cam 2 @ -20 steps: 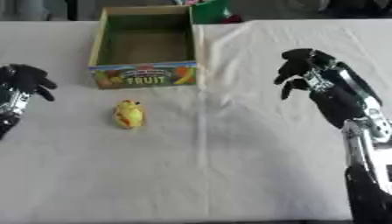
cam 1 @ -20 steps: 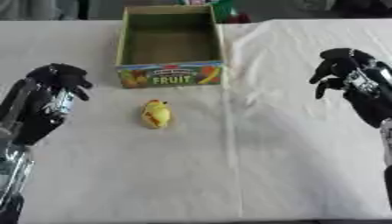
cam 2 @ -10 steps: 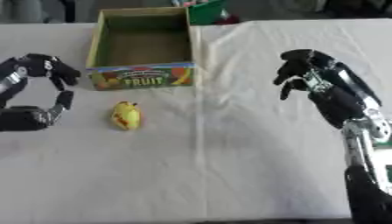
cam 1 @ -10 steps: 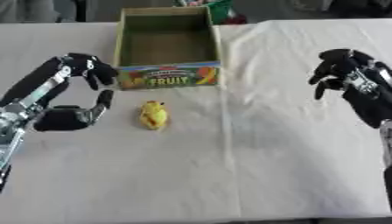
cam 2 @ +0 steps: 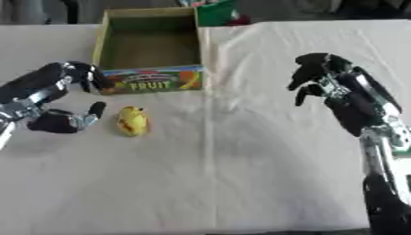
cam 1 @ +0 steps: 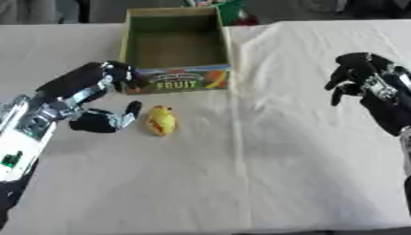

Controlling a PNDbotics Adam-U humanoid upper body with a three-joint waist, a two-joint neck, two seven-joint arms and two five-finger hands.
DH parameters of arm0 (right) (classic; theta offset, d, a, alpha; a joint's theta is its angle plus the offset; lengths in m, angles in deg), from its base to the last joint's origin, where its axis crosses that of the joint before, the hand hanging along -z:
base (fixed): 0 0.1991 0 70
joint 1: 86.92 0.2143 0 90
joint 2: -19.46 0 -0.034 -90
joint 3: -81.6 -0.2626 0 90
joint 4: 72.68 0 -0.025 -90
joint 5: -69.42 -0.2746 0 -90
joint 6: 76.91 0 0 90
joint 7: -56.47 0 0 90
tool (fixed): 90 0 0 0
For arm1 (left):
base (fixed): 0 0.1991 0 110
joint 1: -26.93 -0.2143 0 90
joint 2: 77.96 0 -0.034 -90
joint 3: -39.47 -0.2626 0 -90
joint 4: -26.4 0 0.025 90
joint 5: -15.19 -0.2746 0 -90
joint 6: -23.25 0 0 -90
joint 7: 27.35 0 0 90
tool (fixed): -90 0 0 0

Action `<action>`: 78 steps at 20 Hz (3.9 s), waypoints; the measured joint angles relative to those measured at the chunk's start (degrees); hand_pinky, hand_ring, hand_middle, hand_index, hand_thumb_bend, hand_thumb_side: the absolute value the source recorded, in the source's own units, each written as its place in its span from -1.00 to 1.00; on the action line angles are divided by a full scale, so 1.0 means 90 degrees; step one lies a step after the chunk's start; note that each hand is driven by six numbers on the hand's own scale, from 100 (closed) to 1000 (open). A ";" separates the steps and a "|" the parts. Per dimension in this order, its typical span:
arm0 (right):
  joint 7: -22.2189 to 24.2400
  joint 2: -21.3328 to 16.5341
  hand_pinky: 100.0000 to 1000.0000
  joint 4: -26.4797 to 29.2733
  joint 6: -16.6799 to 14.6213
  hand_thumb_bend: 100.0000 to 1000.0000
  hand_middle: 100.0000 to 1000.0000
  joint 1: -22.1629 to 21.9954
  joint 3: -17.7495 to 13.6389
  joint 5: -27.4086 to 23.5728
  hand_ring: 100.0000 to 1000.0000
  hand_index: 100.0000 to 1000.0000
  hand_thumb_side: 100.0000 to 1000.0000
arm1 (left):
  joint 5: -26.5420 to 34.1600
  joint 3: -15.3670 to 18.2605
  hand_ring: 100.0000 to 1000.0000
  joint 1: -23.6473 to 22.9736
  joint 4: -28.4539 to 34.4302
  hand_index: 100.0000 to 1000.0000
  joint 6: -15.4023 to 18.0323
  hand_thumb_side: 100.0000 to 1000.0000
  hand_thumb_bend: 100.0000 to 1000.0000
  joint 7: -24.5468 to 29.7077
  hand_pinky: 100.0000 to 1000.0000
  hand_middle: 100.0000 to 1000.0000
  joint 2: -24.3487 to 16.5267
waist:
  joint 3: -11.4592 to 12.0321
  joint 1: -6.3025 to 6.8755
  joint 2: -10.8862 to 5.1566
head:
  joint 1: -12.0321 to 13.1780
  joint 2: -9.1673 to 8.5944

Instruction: Pick up objects on the table and place them in the box.

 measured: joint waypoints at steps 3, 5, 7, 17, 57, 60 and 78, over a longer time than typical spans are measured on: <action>0.0000 0.0000 -0.33 0.0000 0.0000 -1.00 0.02 0.0000 0.0001 0.0000 0.07 0.46 -0.15 | -0.0145 -0.0103 0.32 0.0109 -0.0287 0.59 0.0126 -0.67 -0.81 -0.0024 0.08 0.32 0.0091 | -0.0014 -0.0003 0.0000 | 0.0008 0.0000; 0.0000 0.0000 -0.34 0.0000 0.0000 -1.00 0.02 0.0000 0.0002 0.0001 0.07 0.46 -0.15 | -0.0210 -0.0140 0.34 0.0143 -0.0434 0.62 0.0191 -0.64 -0.76 -0.0038 0.09 0.34 0.0137 | -0.0020 -0.0004 0.0000 | 0.0010 0.0000; 0.0000 0.0000 -0.34 0.0000 0.0000 -1.00 0.02 0.0000 0.0002 0.0002 0.07 0.46 -0.15 | -0.0266 -0.0165 0.35 0.0164 -0.0551 0.63 0.0246 -0.57 -0.73 -0.0044 0.10 0.35 0.0180 | -0.0028 -0.0006 0.0000 | 0.0010 0.0000; -0.0002 0.0000 -0.34 0.0000 -0.0001 -1.00 0.01 0.0000 0.0028 0.0008 0.07 0.45 -0.15 | -0.0506 -0.0235 0.38 0.0199 -0.0708 0.67 0.0474 -0.50 -0.55 0.0114 0.13 0.38 0.0242 | -0.0048 -0.0011 0.0004 | 0.0005 0.0006; -0.0055 0.0041 -0.35 -0.0004 0.0001 -1.00 0.00 0.0003 0.0036 0.0035 0.06 0.45 -0.14 | -0.2559 -0.0152 -0.17 0.0329 -0.1479 0.26 0.0605 -0.55 -0.85 -0.1057 -0.21 -0.15 0.0528 | -0.0102 -0.0027 0.0007 | -0.0036 0.0047; -0.0057 0.0041 -0.35 -0.0004 0.0001 -1.00 0.00 0.0004 0.0036 0.0036 0.06 0.45 -0.14 | -0.2556 -0.0141 -0.28 0.0329 -0.1507 0.08 0.0574 -0.58 -0.96 -0.1175 -0.24 -0.30 0.0541 | -0.0103 -0.0026 0.0007 | -0.0039 0.0047; -0.0085 0.0042 -0.35 -0.0005 0.0025 -1.00 0.00 0.0003 0.0036 0.0042 0.06 0.45 -0.13 | -0.1468 -0.0004 -0.29 0.0231 -0.1041 0.08 0.0587 -0.62 -1.00 -0.0015 -0.21 -0.31 0.0443 | -0.0091 -0.0022 0.0004 | -0.0082 0.0047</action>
